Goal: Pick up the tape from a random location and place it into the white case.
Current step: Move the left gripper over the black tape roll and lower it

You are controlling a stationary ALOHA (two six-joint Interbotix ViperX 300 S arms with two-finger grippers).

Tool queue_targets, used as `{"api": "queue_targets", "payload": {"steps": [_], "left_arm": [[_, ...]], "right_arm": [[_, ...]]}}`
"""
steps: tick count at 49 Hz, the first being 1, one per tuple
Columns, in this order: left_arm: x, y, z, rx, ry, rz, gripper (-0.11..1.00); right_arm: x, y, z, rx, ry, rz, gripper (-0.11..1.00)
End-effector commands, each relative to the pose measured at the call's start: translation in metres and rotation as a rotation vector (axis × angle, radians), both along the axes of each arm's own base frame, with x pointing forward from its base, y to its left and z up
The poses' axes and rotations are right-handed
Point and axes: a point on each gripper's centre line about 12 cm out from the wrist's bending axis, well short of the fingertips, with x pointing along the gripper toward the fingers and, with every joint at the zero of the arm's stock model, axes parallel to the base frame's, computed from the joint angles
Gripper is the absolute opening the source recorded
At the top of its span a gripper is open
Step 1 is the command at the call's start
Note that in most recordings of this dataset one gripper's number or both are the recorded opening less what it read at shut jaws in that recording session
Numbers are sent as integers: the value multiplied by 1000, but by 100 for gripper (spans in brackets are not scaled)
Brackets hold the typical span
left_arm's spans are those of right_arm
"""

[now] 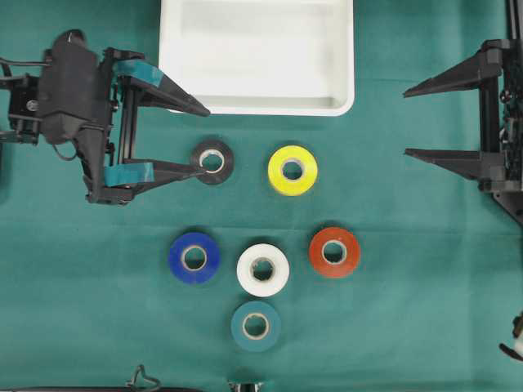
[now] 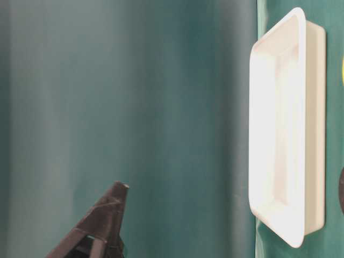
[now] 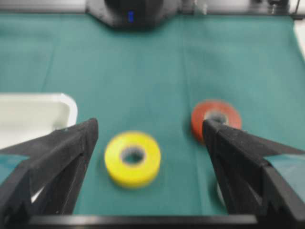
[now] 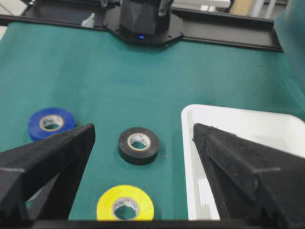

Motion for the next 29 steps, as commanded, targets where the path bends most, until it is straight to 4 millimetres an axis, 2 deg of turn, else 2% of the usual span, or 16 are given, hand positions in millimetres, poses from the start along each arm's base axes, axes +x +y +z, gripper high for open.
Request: {"api": "queue_targets", "payload": {"steps": [1, 11, 20, 29], "left_arm": [[5, 1, 13, -1, 54, 3, 100], [18, 3, 15, 4, 267, 9, 100], [33, 9, 6, 11, 528, 25, 100], [42, 8, 6, 18, 655, 21, 100]], "right_arm": [[3, 0, 10, -2, -25, -1, 93], [2, 0, 10, -2, -25, -1, 93], [3, 0, 9, -2, -21, -1, 93], [3, 0, 10, 0, -21, -1, 93]]}}
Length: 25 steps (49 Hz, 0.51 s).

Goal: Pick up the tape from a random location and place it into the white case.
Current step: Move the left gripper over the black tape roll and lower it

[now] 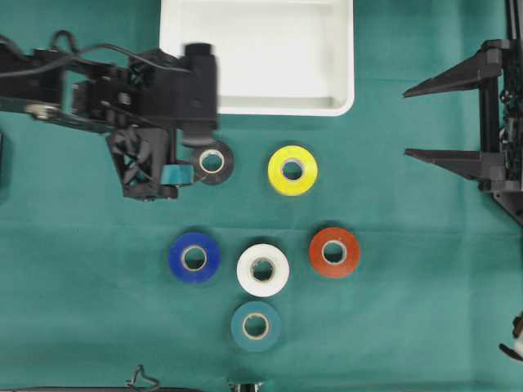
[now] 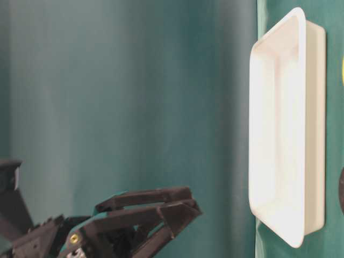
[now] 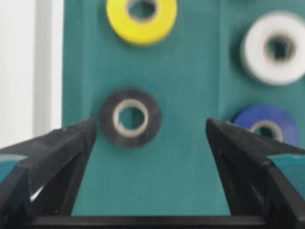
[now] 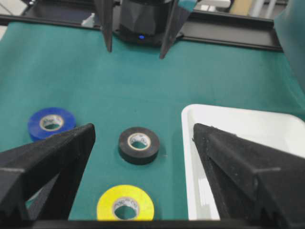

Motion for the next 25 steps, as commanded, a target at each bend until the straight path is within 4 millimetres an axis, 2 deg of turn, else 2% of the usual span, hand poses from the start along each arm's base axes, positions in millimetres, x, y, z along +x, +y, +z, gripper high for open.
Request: {"api": "queue_targets", "payload": {"steps": [1, 25], "left_arm": [[5, 0, 16, 5, 3, -4, 100], [6, 0, 16, 9, 23, -4, 100]], "right_arm": [[3, 0, 9, 0, -20, -1, 93], [3, 0, 8, 0, -12, 0, 93]]}}
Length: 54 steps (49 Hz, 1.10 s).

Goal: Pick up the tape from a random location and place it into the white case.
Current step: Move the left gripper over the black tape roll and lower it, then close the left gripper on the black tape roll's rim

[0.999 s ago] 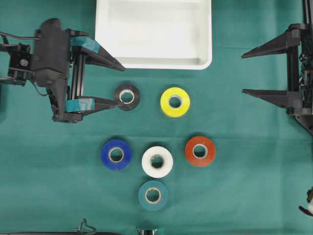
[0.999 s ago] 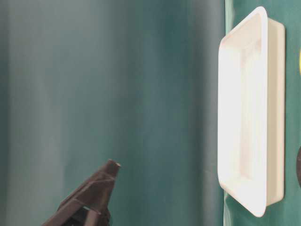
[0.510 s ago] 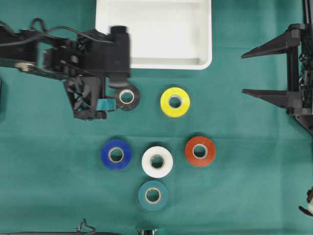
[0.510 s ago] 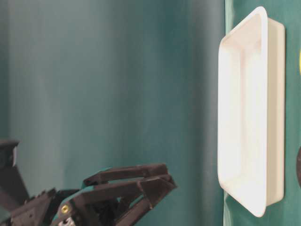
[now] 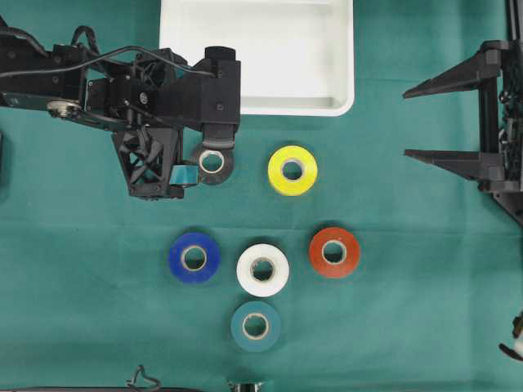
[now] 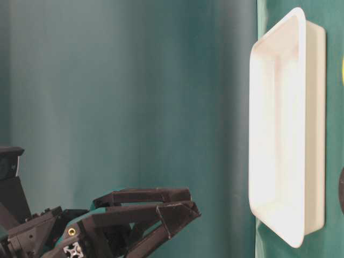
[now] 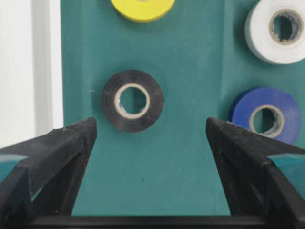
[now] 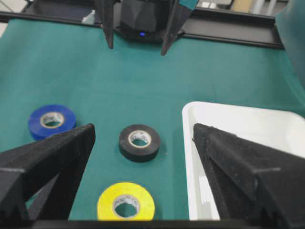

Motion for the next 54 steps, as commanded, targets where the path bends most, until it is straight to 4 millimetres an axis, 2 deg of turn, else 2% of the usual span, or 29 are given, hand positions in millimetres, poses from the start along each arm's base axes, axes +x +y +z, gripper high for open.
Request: {"api": "queue_targets", "payload": {"steps": [1, 7, 14, 24, 32, 54], "left_arm": [[2, 0, 10, 2, -34, -2, 100], [3, 0, 6, 4, -38, -3, 100], [6, -1, -9, 2, -45, -2, 100], [13, -5, -41, 2, -34, -13, 100], [17, -6, -74, 2, 9, -15, 100], [20, -7, -119, -1, 34, -15, 100]], "right_arm": [[3, 0, 10, 0, -20, -1, 93], [3, 0, 10, 0, -20, -1, 93], [4, 0, 8, 0, -12, -1, 93], [4, 0, 7, 0, -8, -1, 93], [5, 0, 6, 0, -5, -1, 93], [7, 0, 2, 0, 17, -2, 93]]}}
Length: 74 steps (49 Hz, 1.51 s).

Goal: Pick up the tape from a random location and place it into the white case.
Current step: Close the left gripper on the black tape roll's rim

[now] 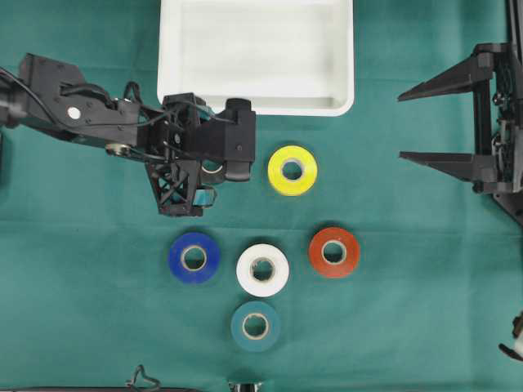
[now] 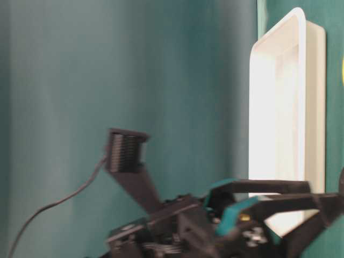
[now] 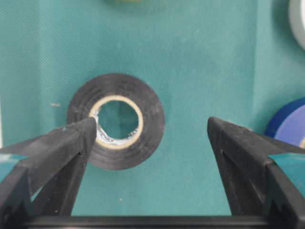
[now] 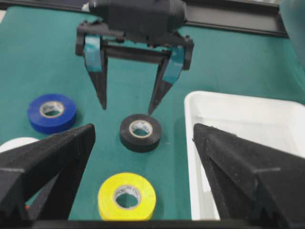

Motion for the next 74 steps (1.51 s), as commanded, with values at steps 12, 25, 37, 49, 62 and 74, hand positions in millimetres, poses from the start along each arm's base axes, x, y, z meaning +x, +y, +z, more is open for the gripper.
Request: {"api": "queue_targets", "payload": {"steps": [12, 25, 37, 49, 62, 74], "left_arm": [[7, -6, -11, -1, -9, -14, 100], [8, -7, -35, 0, 31, -15, 100], [9, -7, -43, -1, 38, -14, 100], [7, -7, -44, 0, 46, -14, 99], [8, -6, -43, 0, 46, -11, 49], [6, -4, -43, 0, 48, -10, 19]], "right_arm": [[3, 0, 7, 0, -15, 0, 93], [4, 0, 6, 0, -9, 0, 93], [4, 0, 5, 0, -8, 0, 93], [4, 0, 5, 0, -8, 0, 93], [5, 0, 3, 3, 2, -1, 93], [5, 0, 3, 3, 3, -1, 93]]}}
